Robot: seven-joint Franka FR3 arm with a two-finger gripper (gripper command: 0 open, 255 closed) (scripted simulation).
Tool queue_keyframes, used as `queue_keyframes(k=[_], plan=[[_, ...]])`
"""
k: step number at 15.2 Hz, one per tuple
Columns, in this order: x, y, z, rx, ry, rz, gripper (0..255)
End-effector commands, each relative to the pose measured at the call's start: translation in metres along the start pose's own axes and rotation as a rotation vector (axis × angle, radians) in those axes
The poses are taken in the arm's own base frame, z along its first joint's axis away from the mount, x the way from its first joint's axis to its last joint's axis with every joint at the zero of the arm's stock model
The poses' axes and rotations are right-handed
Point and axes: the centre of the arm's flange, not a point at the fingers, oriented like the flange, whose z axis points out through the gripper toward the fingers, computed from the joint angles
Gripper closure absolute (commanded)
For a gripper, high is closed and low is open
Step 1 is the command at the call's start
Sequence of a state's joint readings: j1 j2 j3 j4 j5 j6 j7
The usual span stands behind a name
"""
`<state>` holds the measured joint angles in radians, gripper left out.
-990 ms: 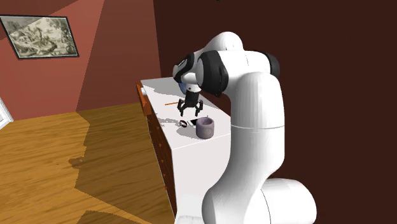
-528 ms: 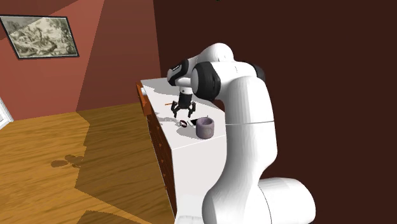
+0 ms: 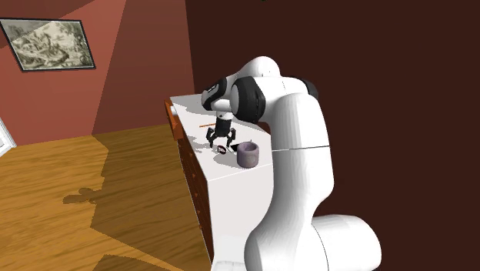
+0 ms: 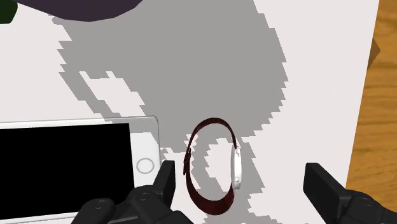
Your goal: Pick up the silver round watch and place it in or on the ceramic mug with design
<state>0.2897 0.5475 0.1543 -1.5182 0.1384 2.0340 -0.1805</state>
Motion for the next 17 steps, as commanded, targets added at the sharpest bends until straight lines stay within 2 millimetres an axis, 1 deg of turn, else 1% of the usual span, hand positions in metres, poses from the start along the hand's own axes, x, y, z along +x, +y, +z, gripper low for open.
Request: queue_keyframes(k=[1, 4, 5, 14, 17], plan=[[0.000, 0.000, 0.000, 0.000, 0.000, 0.000, 0], [0.000, 0.000, 0.000, 0.000, 0.000, 0.000, 0], [0.000, 0.000, 0.000, 0.000, 0.000, 0.000, 255], [0.000, 0.000, 0.000, 0.000, 0.000, 0.000, 255], [0.000, -0.003, -0.015, 0.000, 0.000, 0.000, 255]])
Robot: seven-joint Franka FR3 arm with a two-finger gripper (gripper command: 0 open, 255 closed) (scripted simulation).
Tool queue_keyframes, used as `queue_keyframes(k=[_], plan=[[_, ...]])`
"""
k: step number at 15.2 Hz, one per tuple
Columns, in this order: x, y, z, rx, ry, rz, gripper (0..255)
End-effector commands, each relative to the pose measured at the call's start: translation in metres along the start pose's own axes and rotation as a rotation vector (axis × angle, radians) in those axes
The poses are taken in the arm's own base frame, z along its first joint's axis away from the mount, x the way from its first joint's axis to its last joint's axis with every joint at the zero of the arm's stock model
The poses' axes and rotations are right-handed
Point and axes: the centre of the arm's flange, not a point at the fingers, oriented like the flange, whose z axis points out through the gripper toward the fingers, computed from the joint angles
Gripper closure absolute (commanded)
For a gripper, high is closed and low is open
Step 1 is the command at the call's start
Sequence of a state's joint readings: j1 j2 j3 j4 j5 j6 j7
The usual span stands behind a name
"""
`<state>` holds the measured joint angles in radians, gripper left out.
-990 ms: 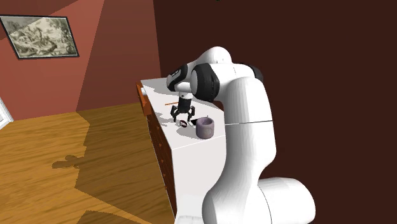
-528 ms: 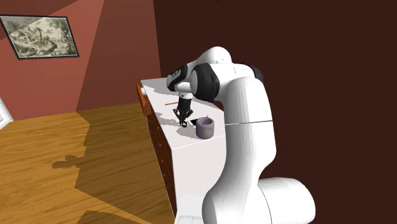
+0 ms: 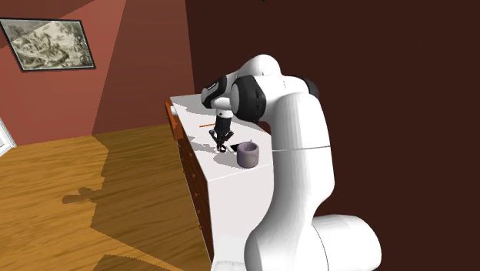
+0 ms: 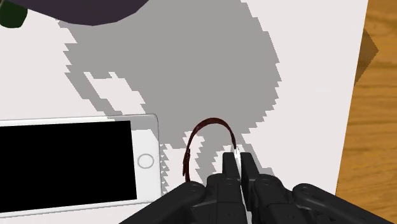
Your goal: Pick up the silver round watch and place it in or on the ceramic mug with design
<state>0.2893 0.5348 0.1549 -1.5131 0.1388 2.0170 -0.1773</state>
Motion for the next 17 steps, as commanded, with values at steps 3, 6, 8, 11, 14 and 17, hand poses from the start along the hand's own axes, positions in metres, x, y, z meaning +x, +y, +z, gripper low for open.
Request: queue_keyframes(k=[3, 6, 8, 11, 14, 17], plan=[[0.001, -0.004, -0.021, 0.000, 0.000, 0.000, 255], [0.001, -0.007, -0.037, 0.000, 0.000, 0.000, 255], [0.001, -0.009, -0.047, 0.000, 0.000, 0.000, 255], [0.001, -0.013, -0.063, 0.000, 0.000, 0.000, 255], [0.001, -0.016, -0.078, 0.000, 0.000, 0.000, 255], [0.001, -0.019, -0.094, 0.000, 0.000, 0.000, 255]])
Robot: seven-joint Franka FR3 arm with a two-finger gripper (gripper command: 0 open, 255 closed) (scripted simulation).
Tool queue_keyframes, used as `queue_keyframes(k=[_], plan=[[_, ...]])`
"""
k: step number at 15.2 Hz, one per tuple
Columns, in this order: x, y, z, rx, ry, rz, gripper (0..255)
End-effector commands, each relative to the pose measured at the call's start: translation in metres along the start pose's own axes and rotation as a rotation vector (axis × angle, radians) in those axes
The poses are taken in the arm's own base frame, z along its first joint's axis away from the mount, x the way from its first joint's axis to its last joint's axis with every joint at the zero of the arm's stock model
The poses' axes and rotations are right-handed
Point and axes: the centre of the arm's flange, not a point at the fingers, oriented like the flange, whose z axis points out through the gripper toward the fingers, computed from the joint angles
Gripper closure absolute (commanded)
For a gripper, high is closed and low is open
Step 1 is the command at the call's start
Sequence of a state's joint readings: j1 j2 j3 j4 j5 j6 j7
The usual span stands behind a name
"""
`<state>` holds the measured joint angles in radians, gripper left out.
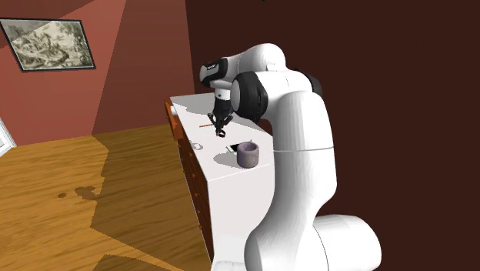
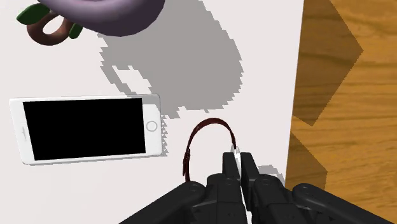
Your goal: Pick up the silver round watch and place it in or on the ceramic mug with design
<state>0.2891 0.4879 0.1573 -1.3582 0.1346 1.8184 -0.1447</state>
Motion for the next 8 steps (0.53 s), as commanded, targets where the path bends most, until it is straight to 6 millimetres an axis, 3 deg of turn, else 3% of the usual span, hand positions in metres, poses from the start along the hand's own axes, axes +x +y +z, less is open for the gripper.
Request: queue_keyframes(k=[1, 8], plan=[[-0.001, -0.002, -0.012, 0.000, 0.000, 0.000, 255], [-0.001, -0.009, -0.048, 0.000, 0.000, 0.000, 255]])
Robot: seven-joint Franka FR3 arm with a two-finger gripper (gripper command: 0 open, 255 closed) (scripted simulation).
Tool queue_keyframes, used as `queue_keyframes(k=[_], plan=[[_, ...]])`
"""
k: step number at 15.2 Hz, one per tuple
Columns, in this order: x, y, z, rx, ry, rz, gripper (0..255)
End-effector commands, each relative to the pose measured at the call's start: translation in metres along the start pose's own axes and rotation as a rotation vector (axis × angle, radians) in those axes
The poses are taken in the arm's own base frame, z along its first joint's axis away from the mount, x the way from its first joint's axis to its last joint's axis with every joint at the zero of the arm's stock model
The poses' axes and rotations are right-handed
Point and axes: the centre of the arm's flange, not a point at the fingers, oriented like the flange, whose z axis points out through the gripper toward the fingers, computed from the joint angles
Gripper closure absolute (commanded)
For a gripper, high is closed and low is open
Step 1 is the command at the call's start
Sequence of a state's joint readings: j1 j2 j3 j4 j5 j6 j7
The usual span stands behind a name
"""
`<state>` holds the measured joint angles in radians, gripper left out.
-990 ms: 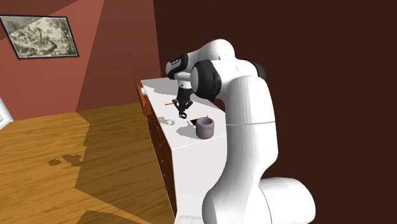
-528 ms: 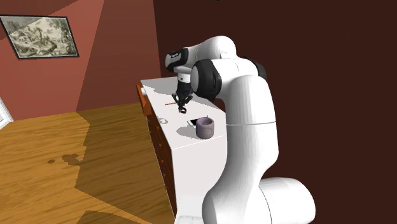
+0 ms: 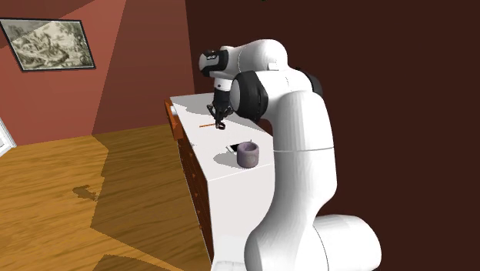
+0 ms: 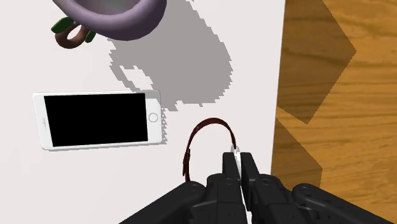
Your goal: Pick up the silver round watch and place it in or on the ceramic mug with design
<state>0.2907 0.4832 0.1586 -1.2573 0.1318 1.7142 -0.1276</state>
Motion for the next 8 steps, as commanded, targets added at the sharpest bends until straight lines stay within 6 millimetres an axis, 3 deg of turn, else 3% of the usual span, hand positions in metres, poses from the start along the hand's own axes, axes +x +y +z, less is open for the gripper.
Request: queue_keyframes(k=[1, 5, 8], plan=[[0.000, -0.002, -0.011, 0.000, 0.000, 0.000, 255], [0.000, -0.006, -0.031, 0.000, 0.000, 0.000, 255], [-0.034, 0.013, -0.040, 0.000, 0.000, 0.000, 255]])
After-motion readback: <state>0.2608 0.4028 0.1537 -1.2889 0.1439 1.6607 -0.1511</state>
